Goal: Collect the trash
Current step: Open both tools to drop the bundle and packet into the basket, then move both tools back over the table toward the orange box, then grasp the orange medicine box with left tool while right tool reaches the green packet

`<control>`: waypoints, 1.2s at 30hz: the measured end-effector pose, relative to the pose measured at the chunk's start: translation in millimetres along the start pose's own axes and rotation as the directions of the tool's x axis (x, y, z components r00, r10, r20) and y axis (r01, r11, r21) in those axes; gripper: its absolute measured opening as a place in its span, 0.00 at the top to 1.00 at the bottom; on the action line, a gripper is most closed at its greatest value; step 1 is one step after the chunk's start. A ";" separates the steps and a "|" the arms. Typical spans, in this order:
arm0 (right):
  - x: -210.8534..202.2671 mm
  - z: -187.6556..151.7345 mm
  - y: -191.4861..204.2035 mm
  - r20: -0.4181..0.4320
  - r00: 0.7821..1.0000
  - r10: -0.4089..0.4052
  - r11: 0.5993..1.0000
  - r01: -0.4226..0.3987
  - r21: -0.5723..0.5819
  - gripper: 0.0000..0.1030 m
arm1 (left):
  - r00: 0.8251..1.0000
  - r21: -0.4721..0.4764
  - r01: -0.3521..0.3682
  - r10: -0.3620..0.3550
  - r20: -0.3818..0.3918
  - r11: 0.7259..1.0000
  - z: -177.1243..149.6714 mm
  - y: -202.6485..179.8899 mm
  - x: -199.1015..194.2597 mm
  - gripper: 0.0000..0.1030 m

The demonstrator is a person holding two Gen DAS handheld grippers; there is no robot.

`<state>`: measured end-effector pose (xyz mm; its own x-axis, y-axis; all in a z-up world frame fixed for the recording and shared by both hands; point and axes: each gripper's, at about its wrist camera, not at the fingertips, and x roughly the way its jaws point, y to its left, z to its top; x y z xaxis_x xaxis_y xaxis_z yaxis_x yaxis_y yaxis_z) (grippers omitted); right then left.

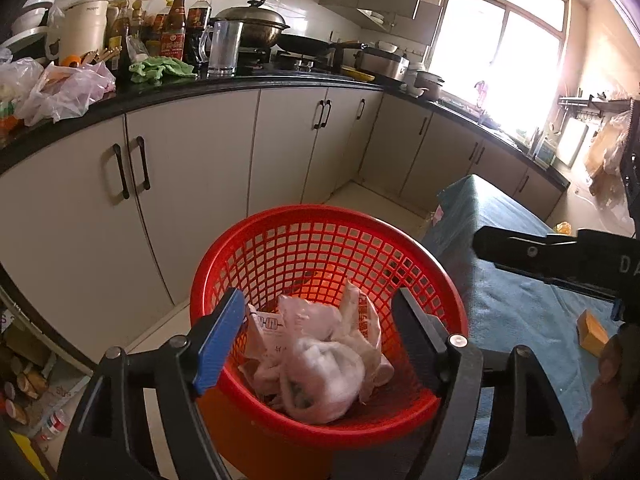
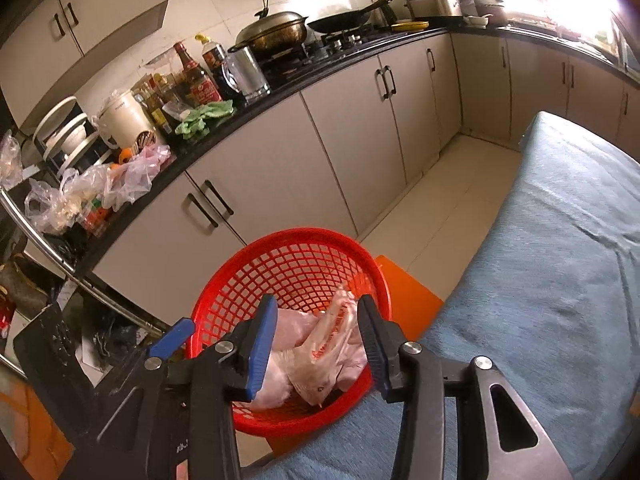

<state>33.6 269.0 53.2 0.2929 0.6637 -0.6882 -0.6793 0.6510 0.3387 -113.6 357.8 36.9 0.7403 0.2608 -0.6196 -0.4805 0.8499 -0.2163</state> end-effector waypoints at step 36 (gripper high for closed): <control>-183.5 -70.1 -292.2 -0.015 0.974 -0.225 0.883 0.211 0.420 0.51 | 0.937 0.371 0.329 -0.252 -0.242 0.868 -76.2 -245.3 -35.3 0.26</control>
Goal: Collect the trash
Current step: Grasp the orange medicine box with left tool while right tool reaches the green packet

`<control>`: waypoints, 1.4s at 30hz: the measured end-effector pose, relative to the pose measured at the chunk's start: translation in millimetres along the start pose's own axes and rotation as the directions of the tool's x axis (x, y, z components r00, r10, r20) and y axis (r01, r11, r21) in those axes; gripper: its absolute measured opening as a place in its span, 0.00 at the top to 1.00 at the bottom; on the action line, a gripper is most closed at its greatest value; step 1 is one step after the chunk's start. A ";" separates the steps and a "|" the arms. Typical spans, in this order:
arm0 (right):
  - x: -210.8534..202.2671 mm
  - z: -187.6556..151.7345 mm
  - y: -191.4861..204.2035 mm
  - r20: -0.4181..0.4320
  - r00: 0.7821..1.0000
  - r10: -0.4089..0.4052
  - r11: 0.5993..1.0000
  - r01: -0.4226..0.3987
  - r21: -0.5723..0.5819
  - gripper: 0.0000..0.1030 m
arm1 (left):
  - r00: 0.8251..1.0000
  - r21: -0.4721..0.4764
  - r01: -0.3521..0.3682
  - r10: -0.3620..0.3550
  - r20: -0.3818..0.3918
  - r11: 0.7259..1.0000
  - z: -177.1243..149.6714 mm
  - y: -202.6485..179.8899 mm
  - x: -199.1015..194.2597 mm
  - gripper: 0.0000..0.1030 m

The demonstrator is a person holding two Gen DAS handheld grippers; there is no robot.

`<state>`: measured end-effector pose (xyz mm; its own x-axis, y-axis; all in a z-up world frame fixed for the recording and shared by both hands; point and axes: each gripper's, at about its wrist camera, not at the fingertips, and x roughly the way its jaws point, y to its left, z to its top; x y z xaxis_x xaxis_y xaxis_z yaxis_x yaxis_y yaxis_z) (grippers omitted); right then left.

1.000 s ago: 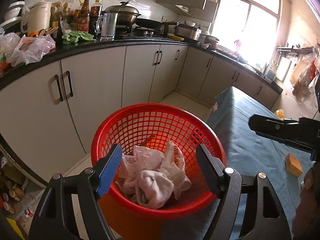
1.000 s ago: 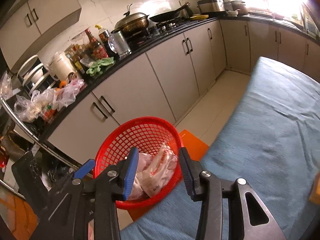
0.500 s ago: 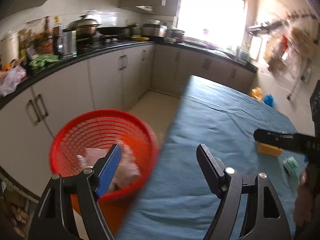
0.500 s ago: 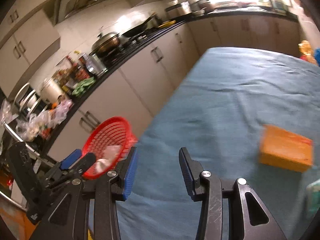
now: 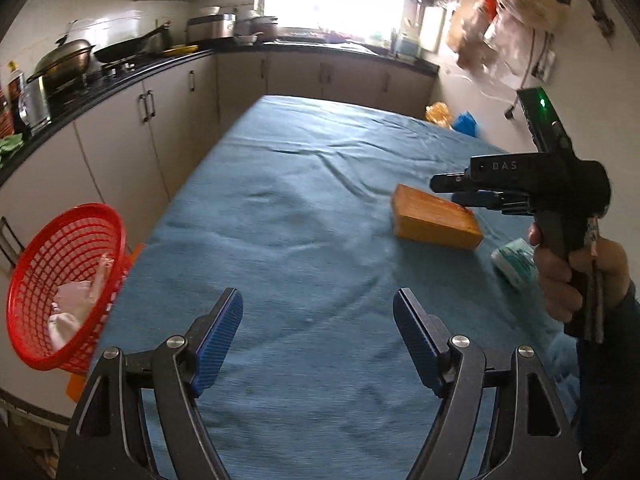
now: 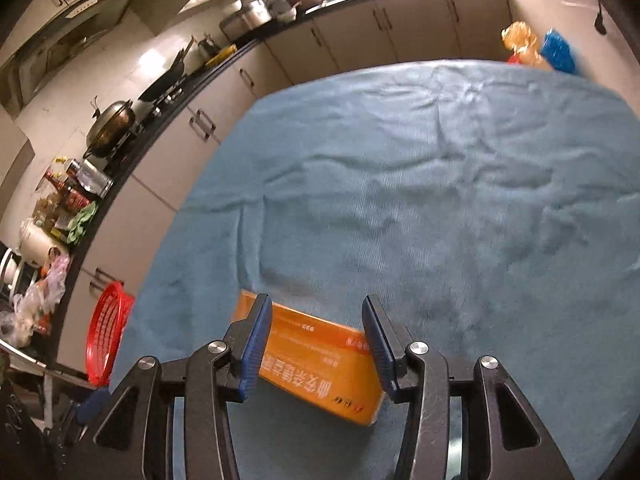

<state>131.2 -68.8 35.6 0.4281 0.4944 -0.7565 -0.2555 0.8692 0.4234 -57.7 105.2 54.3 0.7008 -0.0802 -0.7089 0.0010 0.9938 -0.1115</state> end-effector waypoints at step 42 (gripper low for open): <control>-58.2 -107.7 -17.9 0.037 0.983 -0.180 0.971 0.184 -0.153 0.19 | 0.995 -0.031 -0.054 0.052 -0.080 0.998 14.9 -30.9 72.5 0.55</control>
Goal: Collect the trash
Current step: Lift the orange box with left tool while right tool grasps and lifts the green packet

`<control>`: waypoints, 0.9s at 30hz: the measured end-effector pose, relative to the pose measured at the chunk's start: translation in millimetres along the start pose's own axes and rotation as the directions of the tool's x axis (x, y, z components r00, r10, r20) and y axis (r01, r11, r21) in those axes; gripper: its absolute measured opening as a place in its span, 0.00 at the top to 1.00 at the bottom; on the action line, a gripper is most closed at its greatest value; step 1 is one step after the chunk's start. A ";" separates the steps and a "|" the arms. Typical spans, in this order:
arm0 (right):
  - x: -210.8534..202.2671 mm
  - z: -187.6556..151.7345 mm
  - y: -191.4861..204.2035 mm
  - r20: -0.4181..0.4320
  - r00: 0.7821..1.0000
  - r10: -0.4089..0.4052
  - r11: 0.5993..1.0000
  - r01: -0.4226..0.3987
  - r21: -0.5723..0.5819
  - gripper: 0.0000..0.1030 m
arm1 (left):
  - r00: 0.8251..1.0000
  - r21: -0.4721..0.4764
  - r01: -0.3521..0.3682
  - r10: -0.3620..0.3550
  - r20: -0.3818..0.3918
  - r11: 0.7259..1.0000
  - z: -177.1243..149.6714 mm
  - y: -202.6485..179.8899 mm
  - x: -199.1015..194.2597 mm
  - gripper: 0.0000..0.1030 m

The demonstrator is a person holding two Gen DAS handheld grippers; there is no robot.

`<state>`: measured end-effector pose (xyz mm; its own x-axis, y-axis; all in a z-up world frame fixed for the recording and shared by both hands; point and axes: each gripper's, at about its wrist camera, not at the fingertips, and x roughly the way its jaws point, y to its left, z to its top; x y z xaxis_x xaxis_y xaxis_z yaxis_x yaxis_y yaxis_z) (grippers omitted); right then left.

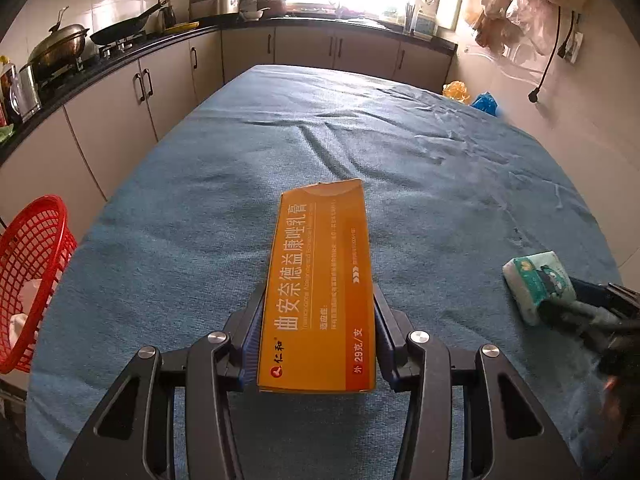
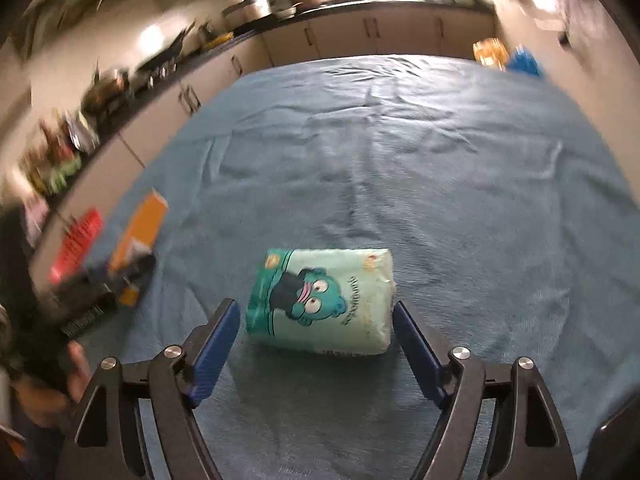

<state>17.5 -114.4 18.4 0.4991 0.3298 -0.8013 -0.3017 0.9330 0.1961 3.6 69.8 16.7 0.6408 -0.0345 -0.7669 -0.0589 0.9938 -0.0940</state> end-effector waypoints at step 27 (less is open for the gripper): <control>-33.9 -2.0 2.6 0.239 0.971 0.002 1.000 0.002 -0.019 0.30 | 0.993 0.040 -0.053 0.049 0.105 0.998 -3.3 -9.7 -32.9 0.55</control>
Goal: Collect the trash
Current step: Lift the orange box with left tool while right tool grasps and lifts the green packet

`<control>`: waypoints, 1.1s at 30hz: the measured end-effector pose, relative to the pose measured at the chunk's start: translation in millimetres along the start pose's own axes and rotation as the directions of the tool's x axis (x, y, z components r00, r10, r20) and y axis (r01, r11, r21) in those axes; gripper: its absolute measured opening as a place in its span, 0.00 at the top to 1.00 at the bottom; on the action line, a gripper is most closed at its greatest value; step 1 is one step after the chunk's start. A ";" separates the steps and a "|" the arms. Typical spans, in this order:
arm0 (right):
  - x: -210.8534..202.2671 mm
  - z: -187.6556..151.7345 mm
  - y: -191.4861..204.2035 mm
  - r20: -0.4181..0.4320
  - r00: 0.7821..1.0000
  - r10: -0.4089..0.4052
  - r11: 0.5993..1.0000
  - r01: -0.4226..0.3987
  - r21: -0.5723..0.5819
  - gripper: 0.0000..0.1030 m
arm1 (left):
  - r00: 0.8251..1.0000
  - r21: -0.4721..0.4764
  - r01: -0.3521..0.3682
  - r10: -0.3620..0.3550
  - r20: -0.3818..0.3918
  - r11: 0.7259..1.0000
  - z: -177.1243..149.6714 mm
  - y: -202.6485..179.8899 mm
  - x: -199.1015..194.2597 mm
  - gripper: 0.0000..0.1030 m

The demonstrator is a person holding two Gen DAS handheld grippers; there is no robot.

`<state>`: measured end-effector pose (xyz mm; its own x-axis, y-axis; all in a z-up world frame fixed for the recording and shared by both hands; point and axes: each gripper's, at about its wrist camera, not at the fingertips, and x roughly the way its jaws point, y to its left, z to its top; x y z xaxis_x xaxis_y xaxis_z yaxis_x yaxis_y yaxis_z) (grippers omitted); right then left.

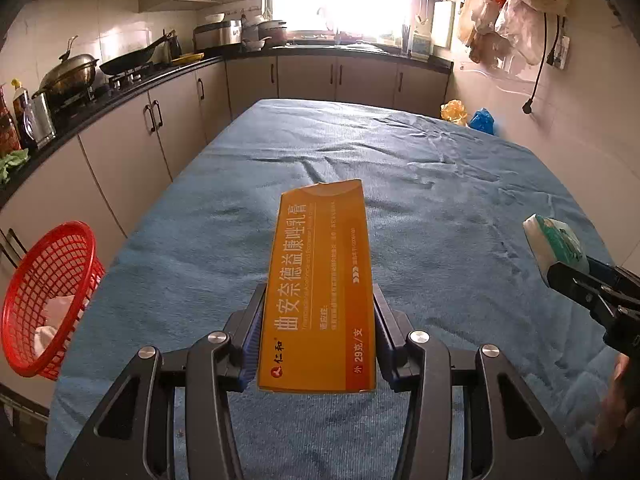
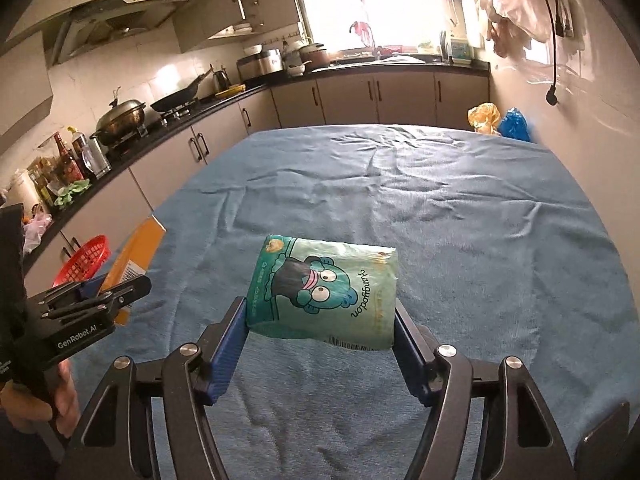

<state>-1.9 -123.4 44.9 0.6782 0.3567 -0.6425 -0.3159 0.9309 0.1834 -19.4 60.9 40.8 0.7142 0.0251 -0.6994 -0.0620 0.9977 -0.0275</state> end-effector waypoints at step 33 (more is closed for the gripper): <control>-5.2 0.5 -2.8 0.022 0.999 0.028 1.000 -0.028 0.004 0.29 | 0.999 0.025 -0.032 0.031 0.023 0.999 -8.9 -8.9 -12.1 0.55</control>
<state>-4.2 -127.9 48.2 0.6833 0.3841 -0.6209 -0.3323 0.9209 0.2041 -33.7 51.2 43.2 0.7277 0.0574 -0.6835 -0.0672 0.9977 0.0122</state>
